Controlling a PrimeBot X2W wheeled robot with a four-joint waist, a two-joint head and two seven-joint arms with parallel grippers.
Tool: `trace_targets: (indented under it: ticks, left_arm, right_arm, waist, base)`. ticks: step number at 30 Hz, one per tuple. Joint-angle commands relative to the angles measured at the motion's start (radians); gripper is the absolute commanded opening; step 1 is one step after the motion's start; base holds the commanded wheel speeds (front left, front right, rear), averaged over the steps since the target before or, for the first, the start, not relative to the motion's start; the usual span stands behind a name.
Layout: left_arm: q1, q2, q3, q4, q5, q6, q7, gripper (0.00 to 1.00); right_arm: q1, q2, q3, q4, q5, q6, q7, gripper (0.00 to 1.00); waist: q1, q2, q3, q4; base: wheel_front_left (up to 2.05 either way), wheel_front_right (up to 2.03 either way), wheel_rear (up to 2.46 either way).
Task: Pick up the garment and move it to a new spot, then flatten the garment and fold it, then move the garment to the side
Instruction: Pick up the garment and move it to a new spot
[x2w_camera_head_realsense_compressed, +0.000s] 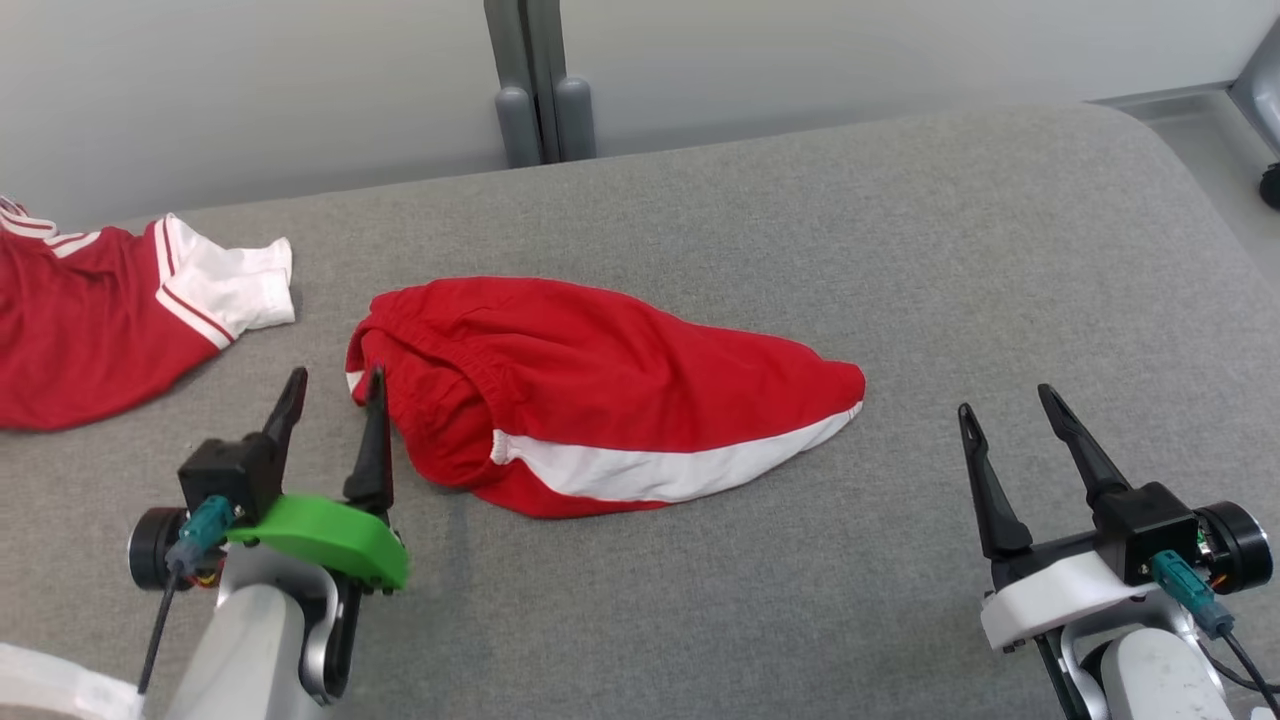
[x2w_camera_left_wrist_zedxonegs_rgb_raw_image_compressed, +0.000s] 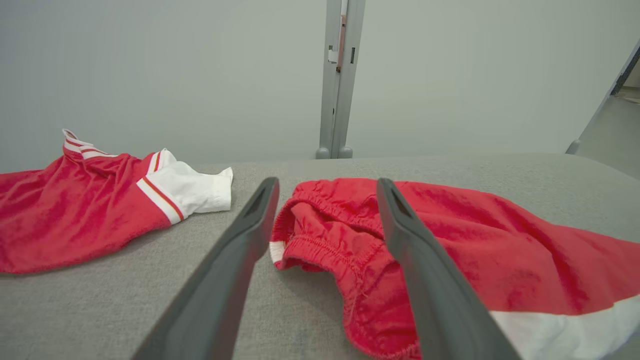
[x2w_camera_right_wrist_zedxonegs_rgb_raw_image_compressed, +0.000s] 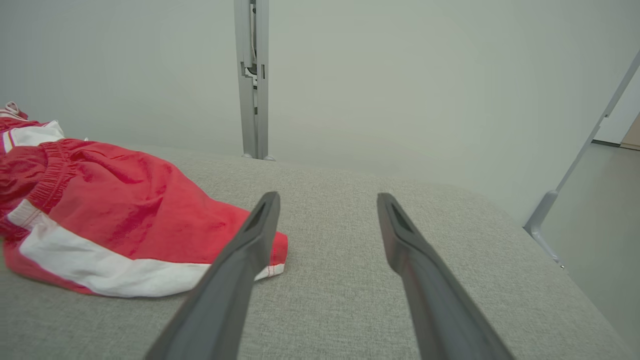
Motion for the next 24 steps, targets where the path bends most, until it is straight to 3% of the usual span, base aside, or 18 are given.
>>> trace_targets:
  ticks: [1, 11, 24]
  left_arm:
    - [0.045, -0.011, 0.013, -0.02, 0.013, -0.003, 0.0, 1.0]
    - [0.255, -0.089, 0.071, -0.161, 0.059, -0.016, 0.0, 1.0]
    - [0.39, -0.124, 0.114, -0.225, 0.057, -0.019, 0.0, 1.0]
  right_arm:
    - [0.019, -0.004, -0.001, 0.004, -0.006, -0.001, -0.002, 1.0]
    - [0.056, -0.004, -0.001, 0.01, 0.003, -0.001, -0.002, 1.0]
    - [0.083, -0.004, -0.004, 0.048, 0.037, -0.001, -0.002, 1.0]
  waist:
    - [0.0, 0.0, -0.044, 0.021]
    - [0.0, 0.0, -0.088, 0.026]
    - [0.0, 0.0, -0.094, 0.012]
  base:
    - [0.0, 0.0, 0.0]
    - [0.0, 0.0, 0.0]
    - [0.0, 0.0, 0.0]
